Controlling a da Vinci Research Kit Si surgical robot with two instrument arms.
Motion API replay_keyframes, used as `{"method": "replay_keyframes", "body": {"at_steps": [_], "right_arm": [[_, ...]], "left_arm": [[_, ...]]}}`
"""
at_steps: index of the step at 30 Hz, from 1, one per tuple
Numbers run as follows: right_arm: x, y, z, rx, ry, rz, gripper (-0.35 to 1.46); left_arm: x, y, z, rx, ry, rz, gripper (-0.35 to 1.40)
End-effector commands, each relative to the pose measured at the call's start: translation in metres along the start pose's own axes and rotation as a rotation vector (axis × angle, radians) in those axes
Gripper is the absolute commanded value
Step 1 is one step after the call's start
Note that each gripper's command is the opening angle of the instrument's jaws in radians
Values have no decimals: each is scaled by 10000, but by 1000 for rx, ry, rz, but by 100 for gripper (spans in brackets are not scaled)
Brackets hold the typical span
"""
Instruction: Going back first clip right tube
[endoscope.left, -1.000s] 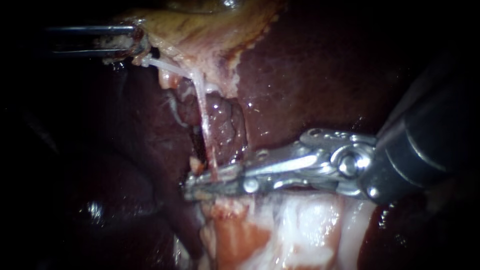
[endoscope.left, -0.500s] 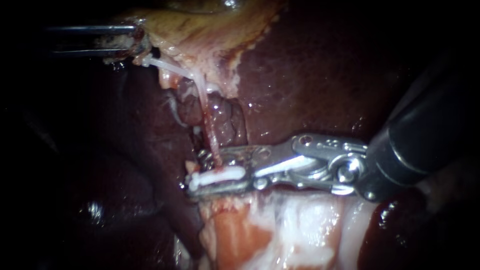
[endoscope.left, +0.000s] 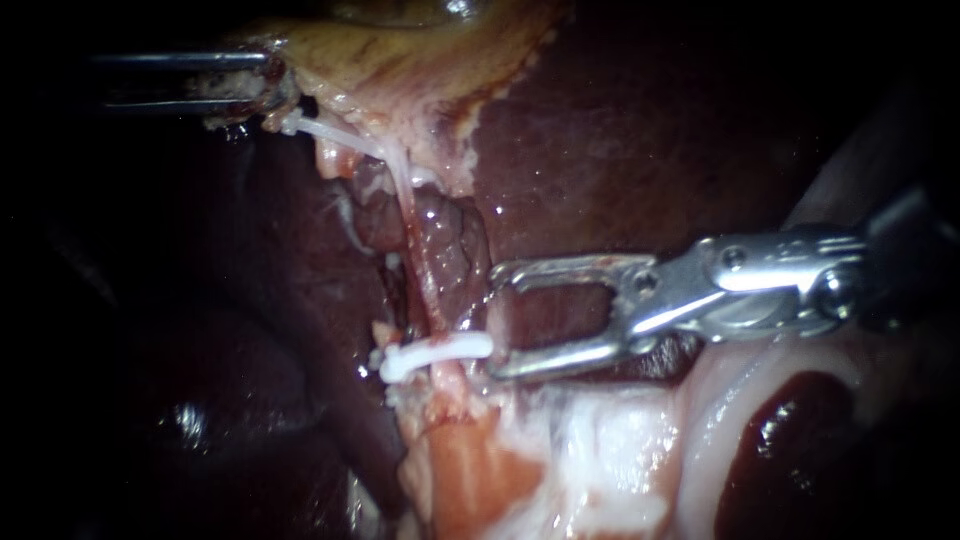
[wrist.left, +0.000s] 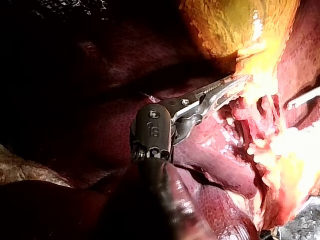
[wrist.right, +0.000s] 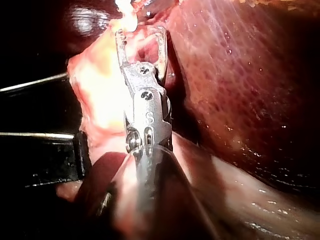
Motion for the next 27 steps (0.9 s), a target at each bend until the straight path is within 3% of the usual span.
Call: {"method": "replay_keyframes", "body": {"at_steps": [1,11,21,27], "right_arm": [[1,0,-4,-1,0,-2,50],[-2,-3,-24,6,1,-20,50],[-3,-4,-28,8,-2,-21,50],[-3,-5,-29,8,-2,-21,50]], "left_arm": [[0,0,1,0,0,0,-35],[-8,-14,14,6,4,5,-35],[-44,-38,54,28,-23,35,-35],[-51,-40,63,26,-29,39,-35]]}}
